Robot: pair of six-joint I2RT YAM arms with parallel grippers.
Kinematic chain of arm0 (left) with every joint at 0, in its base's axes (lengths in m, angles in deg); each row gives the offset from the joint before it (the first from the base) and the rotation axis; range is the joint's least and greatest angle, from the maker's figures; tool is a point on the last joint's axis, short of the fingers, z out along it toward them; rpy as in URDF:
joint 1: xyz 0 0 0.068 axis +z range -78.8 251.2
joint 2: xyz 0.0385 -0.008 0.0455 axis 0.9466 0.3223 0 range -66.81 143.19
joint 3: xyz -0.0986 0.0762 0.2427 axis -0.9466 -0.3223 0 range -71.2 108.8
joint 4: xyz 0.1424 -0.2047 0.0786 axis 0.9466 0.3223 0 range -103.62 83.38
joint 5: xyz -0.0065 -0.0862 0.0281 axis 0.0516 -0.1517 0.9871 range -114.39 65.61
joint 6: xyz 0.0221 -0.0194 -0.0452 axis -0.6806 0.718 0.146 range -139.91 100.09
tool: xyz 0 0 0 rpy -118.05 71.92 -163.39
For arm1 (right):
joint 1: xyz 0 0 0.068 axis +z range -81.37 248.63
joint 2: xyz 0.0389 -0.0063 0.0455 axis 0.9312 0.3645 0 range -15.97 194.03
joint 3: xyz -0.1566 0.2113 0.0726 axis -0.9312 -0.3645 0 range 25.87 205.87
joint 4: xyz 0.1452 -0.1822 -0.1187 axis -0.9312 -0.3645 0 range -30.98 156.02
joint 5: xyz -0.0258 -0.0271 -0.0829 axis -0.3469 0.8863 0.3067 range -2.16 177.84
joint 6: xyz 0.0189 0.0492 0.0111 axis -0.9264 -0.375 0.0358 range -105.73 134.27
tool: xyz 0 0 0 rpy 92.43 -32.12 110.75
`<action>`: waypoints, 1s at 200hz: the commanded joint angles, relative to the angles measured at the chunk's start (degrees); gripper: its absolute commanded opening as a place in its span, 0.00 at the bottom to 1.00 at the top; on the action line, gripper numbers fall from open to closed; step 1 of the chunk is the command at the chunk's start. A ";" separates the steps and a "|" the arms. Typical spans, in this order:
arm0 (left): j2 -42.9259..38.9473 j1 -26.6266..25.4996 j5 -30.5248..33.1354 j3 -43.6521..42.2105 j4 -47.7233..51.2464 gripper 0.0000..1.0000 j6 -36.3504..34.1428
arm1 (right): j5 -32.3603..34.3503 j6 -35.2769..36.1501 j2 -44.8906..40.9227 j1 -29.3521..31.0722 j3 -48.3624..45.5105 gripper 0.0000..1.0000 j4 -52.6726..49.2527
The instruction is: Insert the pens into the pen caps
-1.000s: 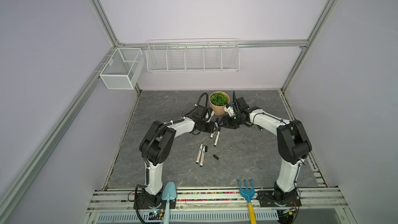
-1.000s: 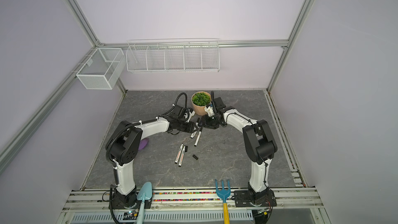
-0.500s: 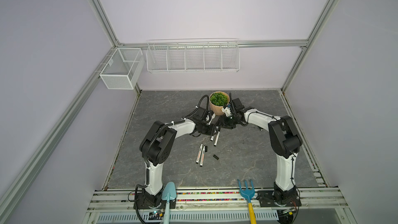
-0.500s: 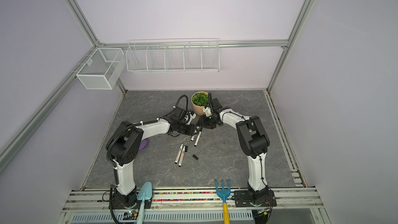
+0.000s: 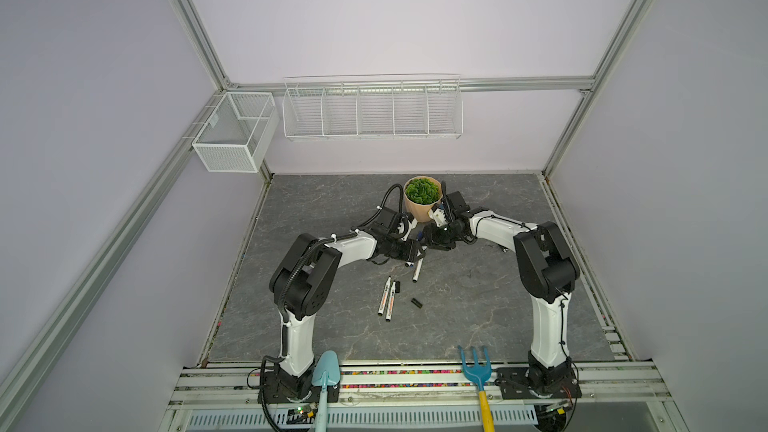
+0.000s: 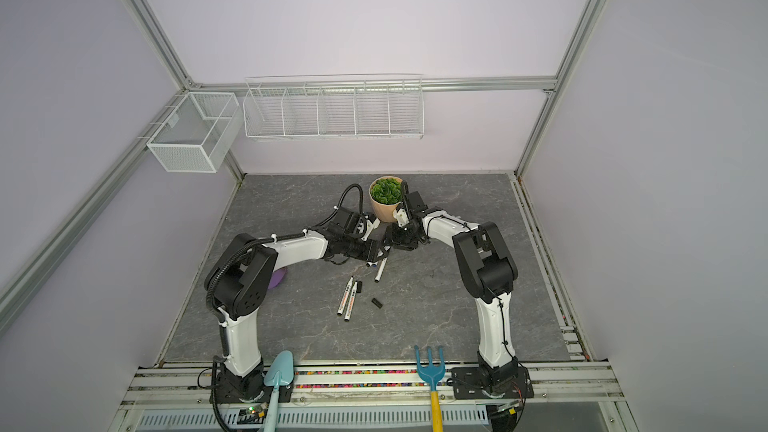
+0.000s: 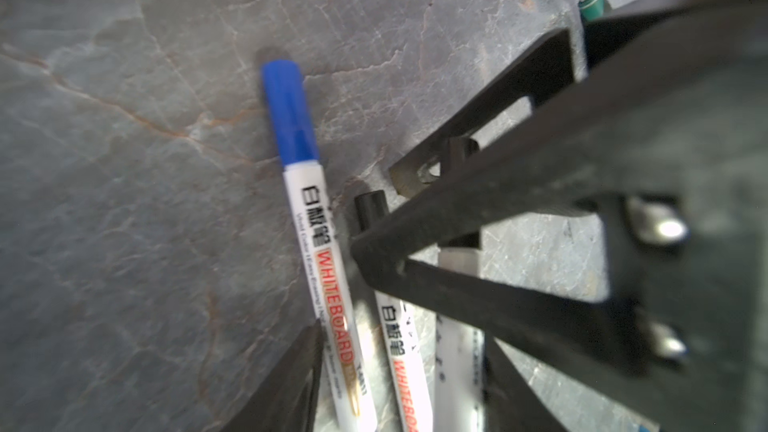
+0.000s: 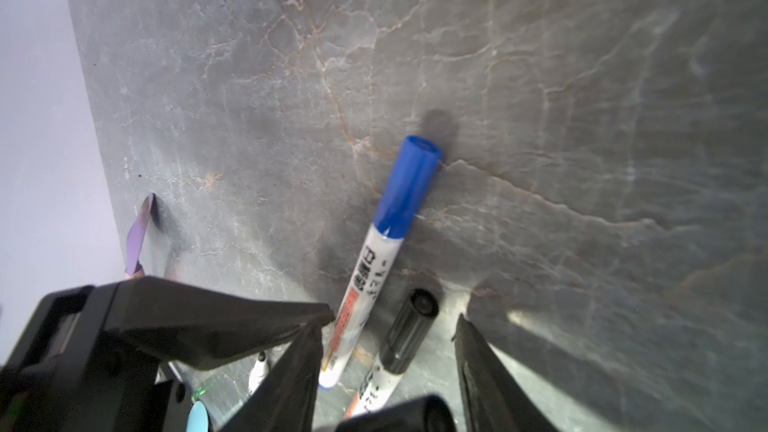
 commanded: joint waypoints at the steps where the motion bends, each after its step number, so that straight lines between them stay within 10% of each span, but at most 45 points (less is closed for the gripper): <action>1: -2.37 -0.12 -3.17 -1.62 -3.49 0.56 0.55 | 1.33 0.46 1.56 0.26 0.24 0.54 -0.77; 123: -5.80 -0.03 -1.39 -6.38 -6.59 0.52 0.07 | -2.43 1.94 -4.30 -0.03 -2.07 0.52 3.49; 200: -8.25 -0.03 0.11 -7.55 -10.54 0.08 1.64 | -11.01 -0.82 -9.44 -0.03 -4.45 0.52 4.02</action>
